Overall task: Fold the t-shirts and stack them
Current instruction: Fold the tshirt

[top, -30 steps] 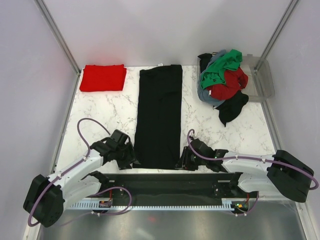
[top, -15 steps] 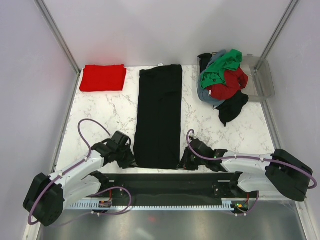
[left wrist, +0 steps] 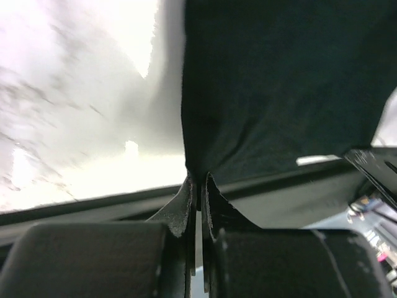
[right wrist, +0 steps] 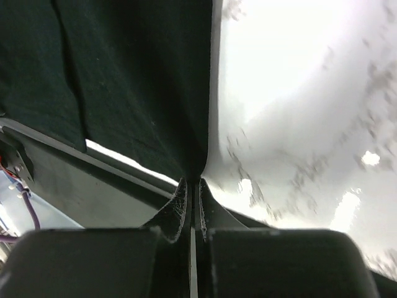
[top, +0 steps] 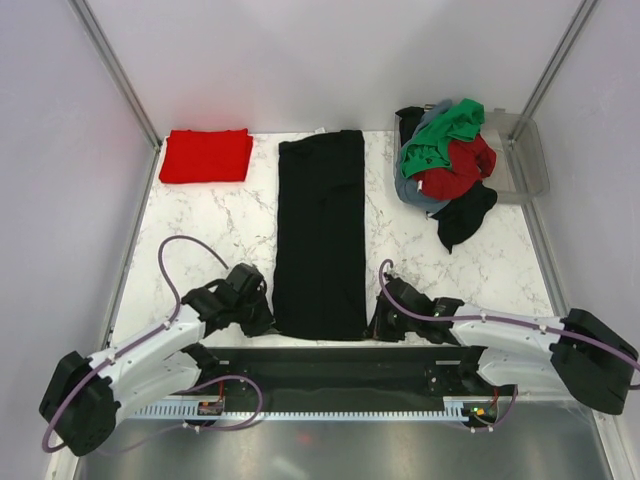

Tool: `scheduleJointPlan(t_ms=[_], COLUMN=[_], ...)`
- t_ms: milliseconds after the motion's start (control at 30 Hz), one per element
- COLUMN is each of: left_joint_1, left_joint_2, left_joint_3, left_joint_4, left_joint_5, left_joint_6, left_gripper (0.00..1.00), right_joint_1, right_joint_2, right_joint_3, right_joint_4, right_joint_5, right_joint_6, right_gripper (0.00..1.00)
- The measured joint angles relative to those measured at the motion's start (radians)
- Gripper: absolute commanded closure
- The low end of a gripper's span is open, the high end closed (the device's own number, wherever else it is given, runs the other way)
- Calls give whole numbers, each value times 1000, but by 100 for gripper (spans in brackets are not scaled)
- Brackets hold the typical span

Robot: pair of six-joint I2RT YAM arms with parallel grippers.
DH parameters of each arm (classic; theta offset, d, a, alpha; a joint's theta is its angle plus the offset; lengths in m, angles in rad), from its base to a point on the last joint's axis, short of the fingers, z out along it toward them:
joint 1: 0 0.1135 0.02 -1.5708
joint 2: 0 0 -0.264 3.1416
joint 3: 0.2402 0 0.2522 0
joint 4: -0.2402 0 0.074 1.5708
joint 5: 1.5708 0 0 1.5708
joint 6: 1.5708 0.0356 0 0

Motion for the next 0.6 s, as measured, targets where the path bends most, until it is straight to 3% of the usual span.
scheduleJointPlan(t_ms=[267,400,600], left_joint_1=[-140,-145,-103], left_joint_2=[-86,-10,214], left_joint_3=[93,274,638], left_joint_4=[-91,-189,-230], left_joint_5=[-18,-89,-210], left_joint_6=[-70,-52,52], left_gripper=[98,98,98], right_joint_1=[26,-3,-161], right_joint_2=[-154,-81,116], right_joint_3=[77,296,643], right_joint_4=[-238,-373,-442], right_joint_5=[52,109,149], right_joint_6=[-5,-73,-216], right_gripper=[100,100,100])
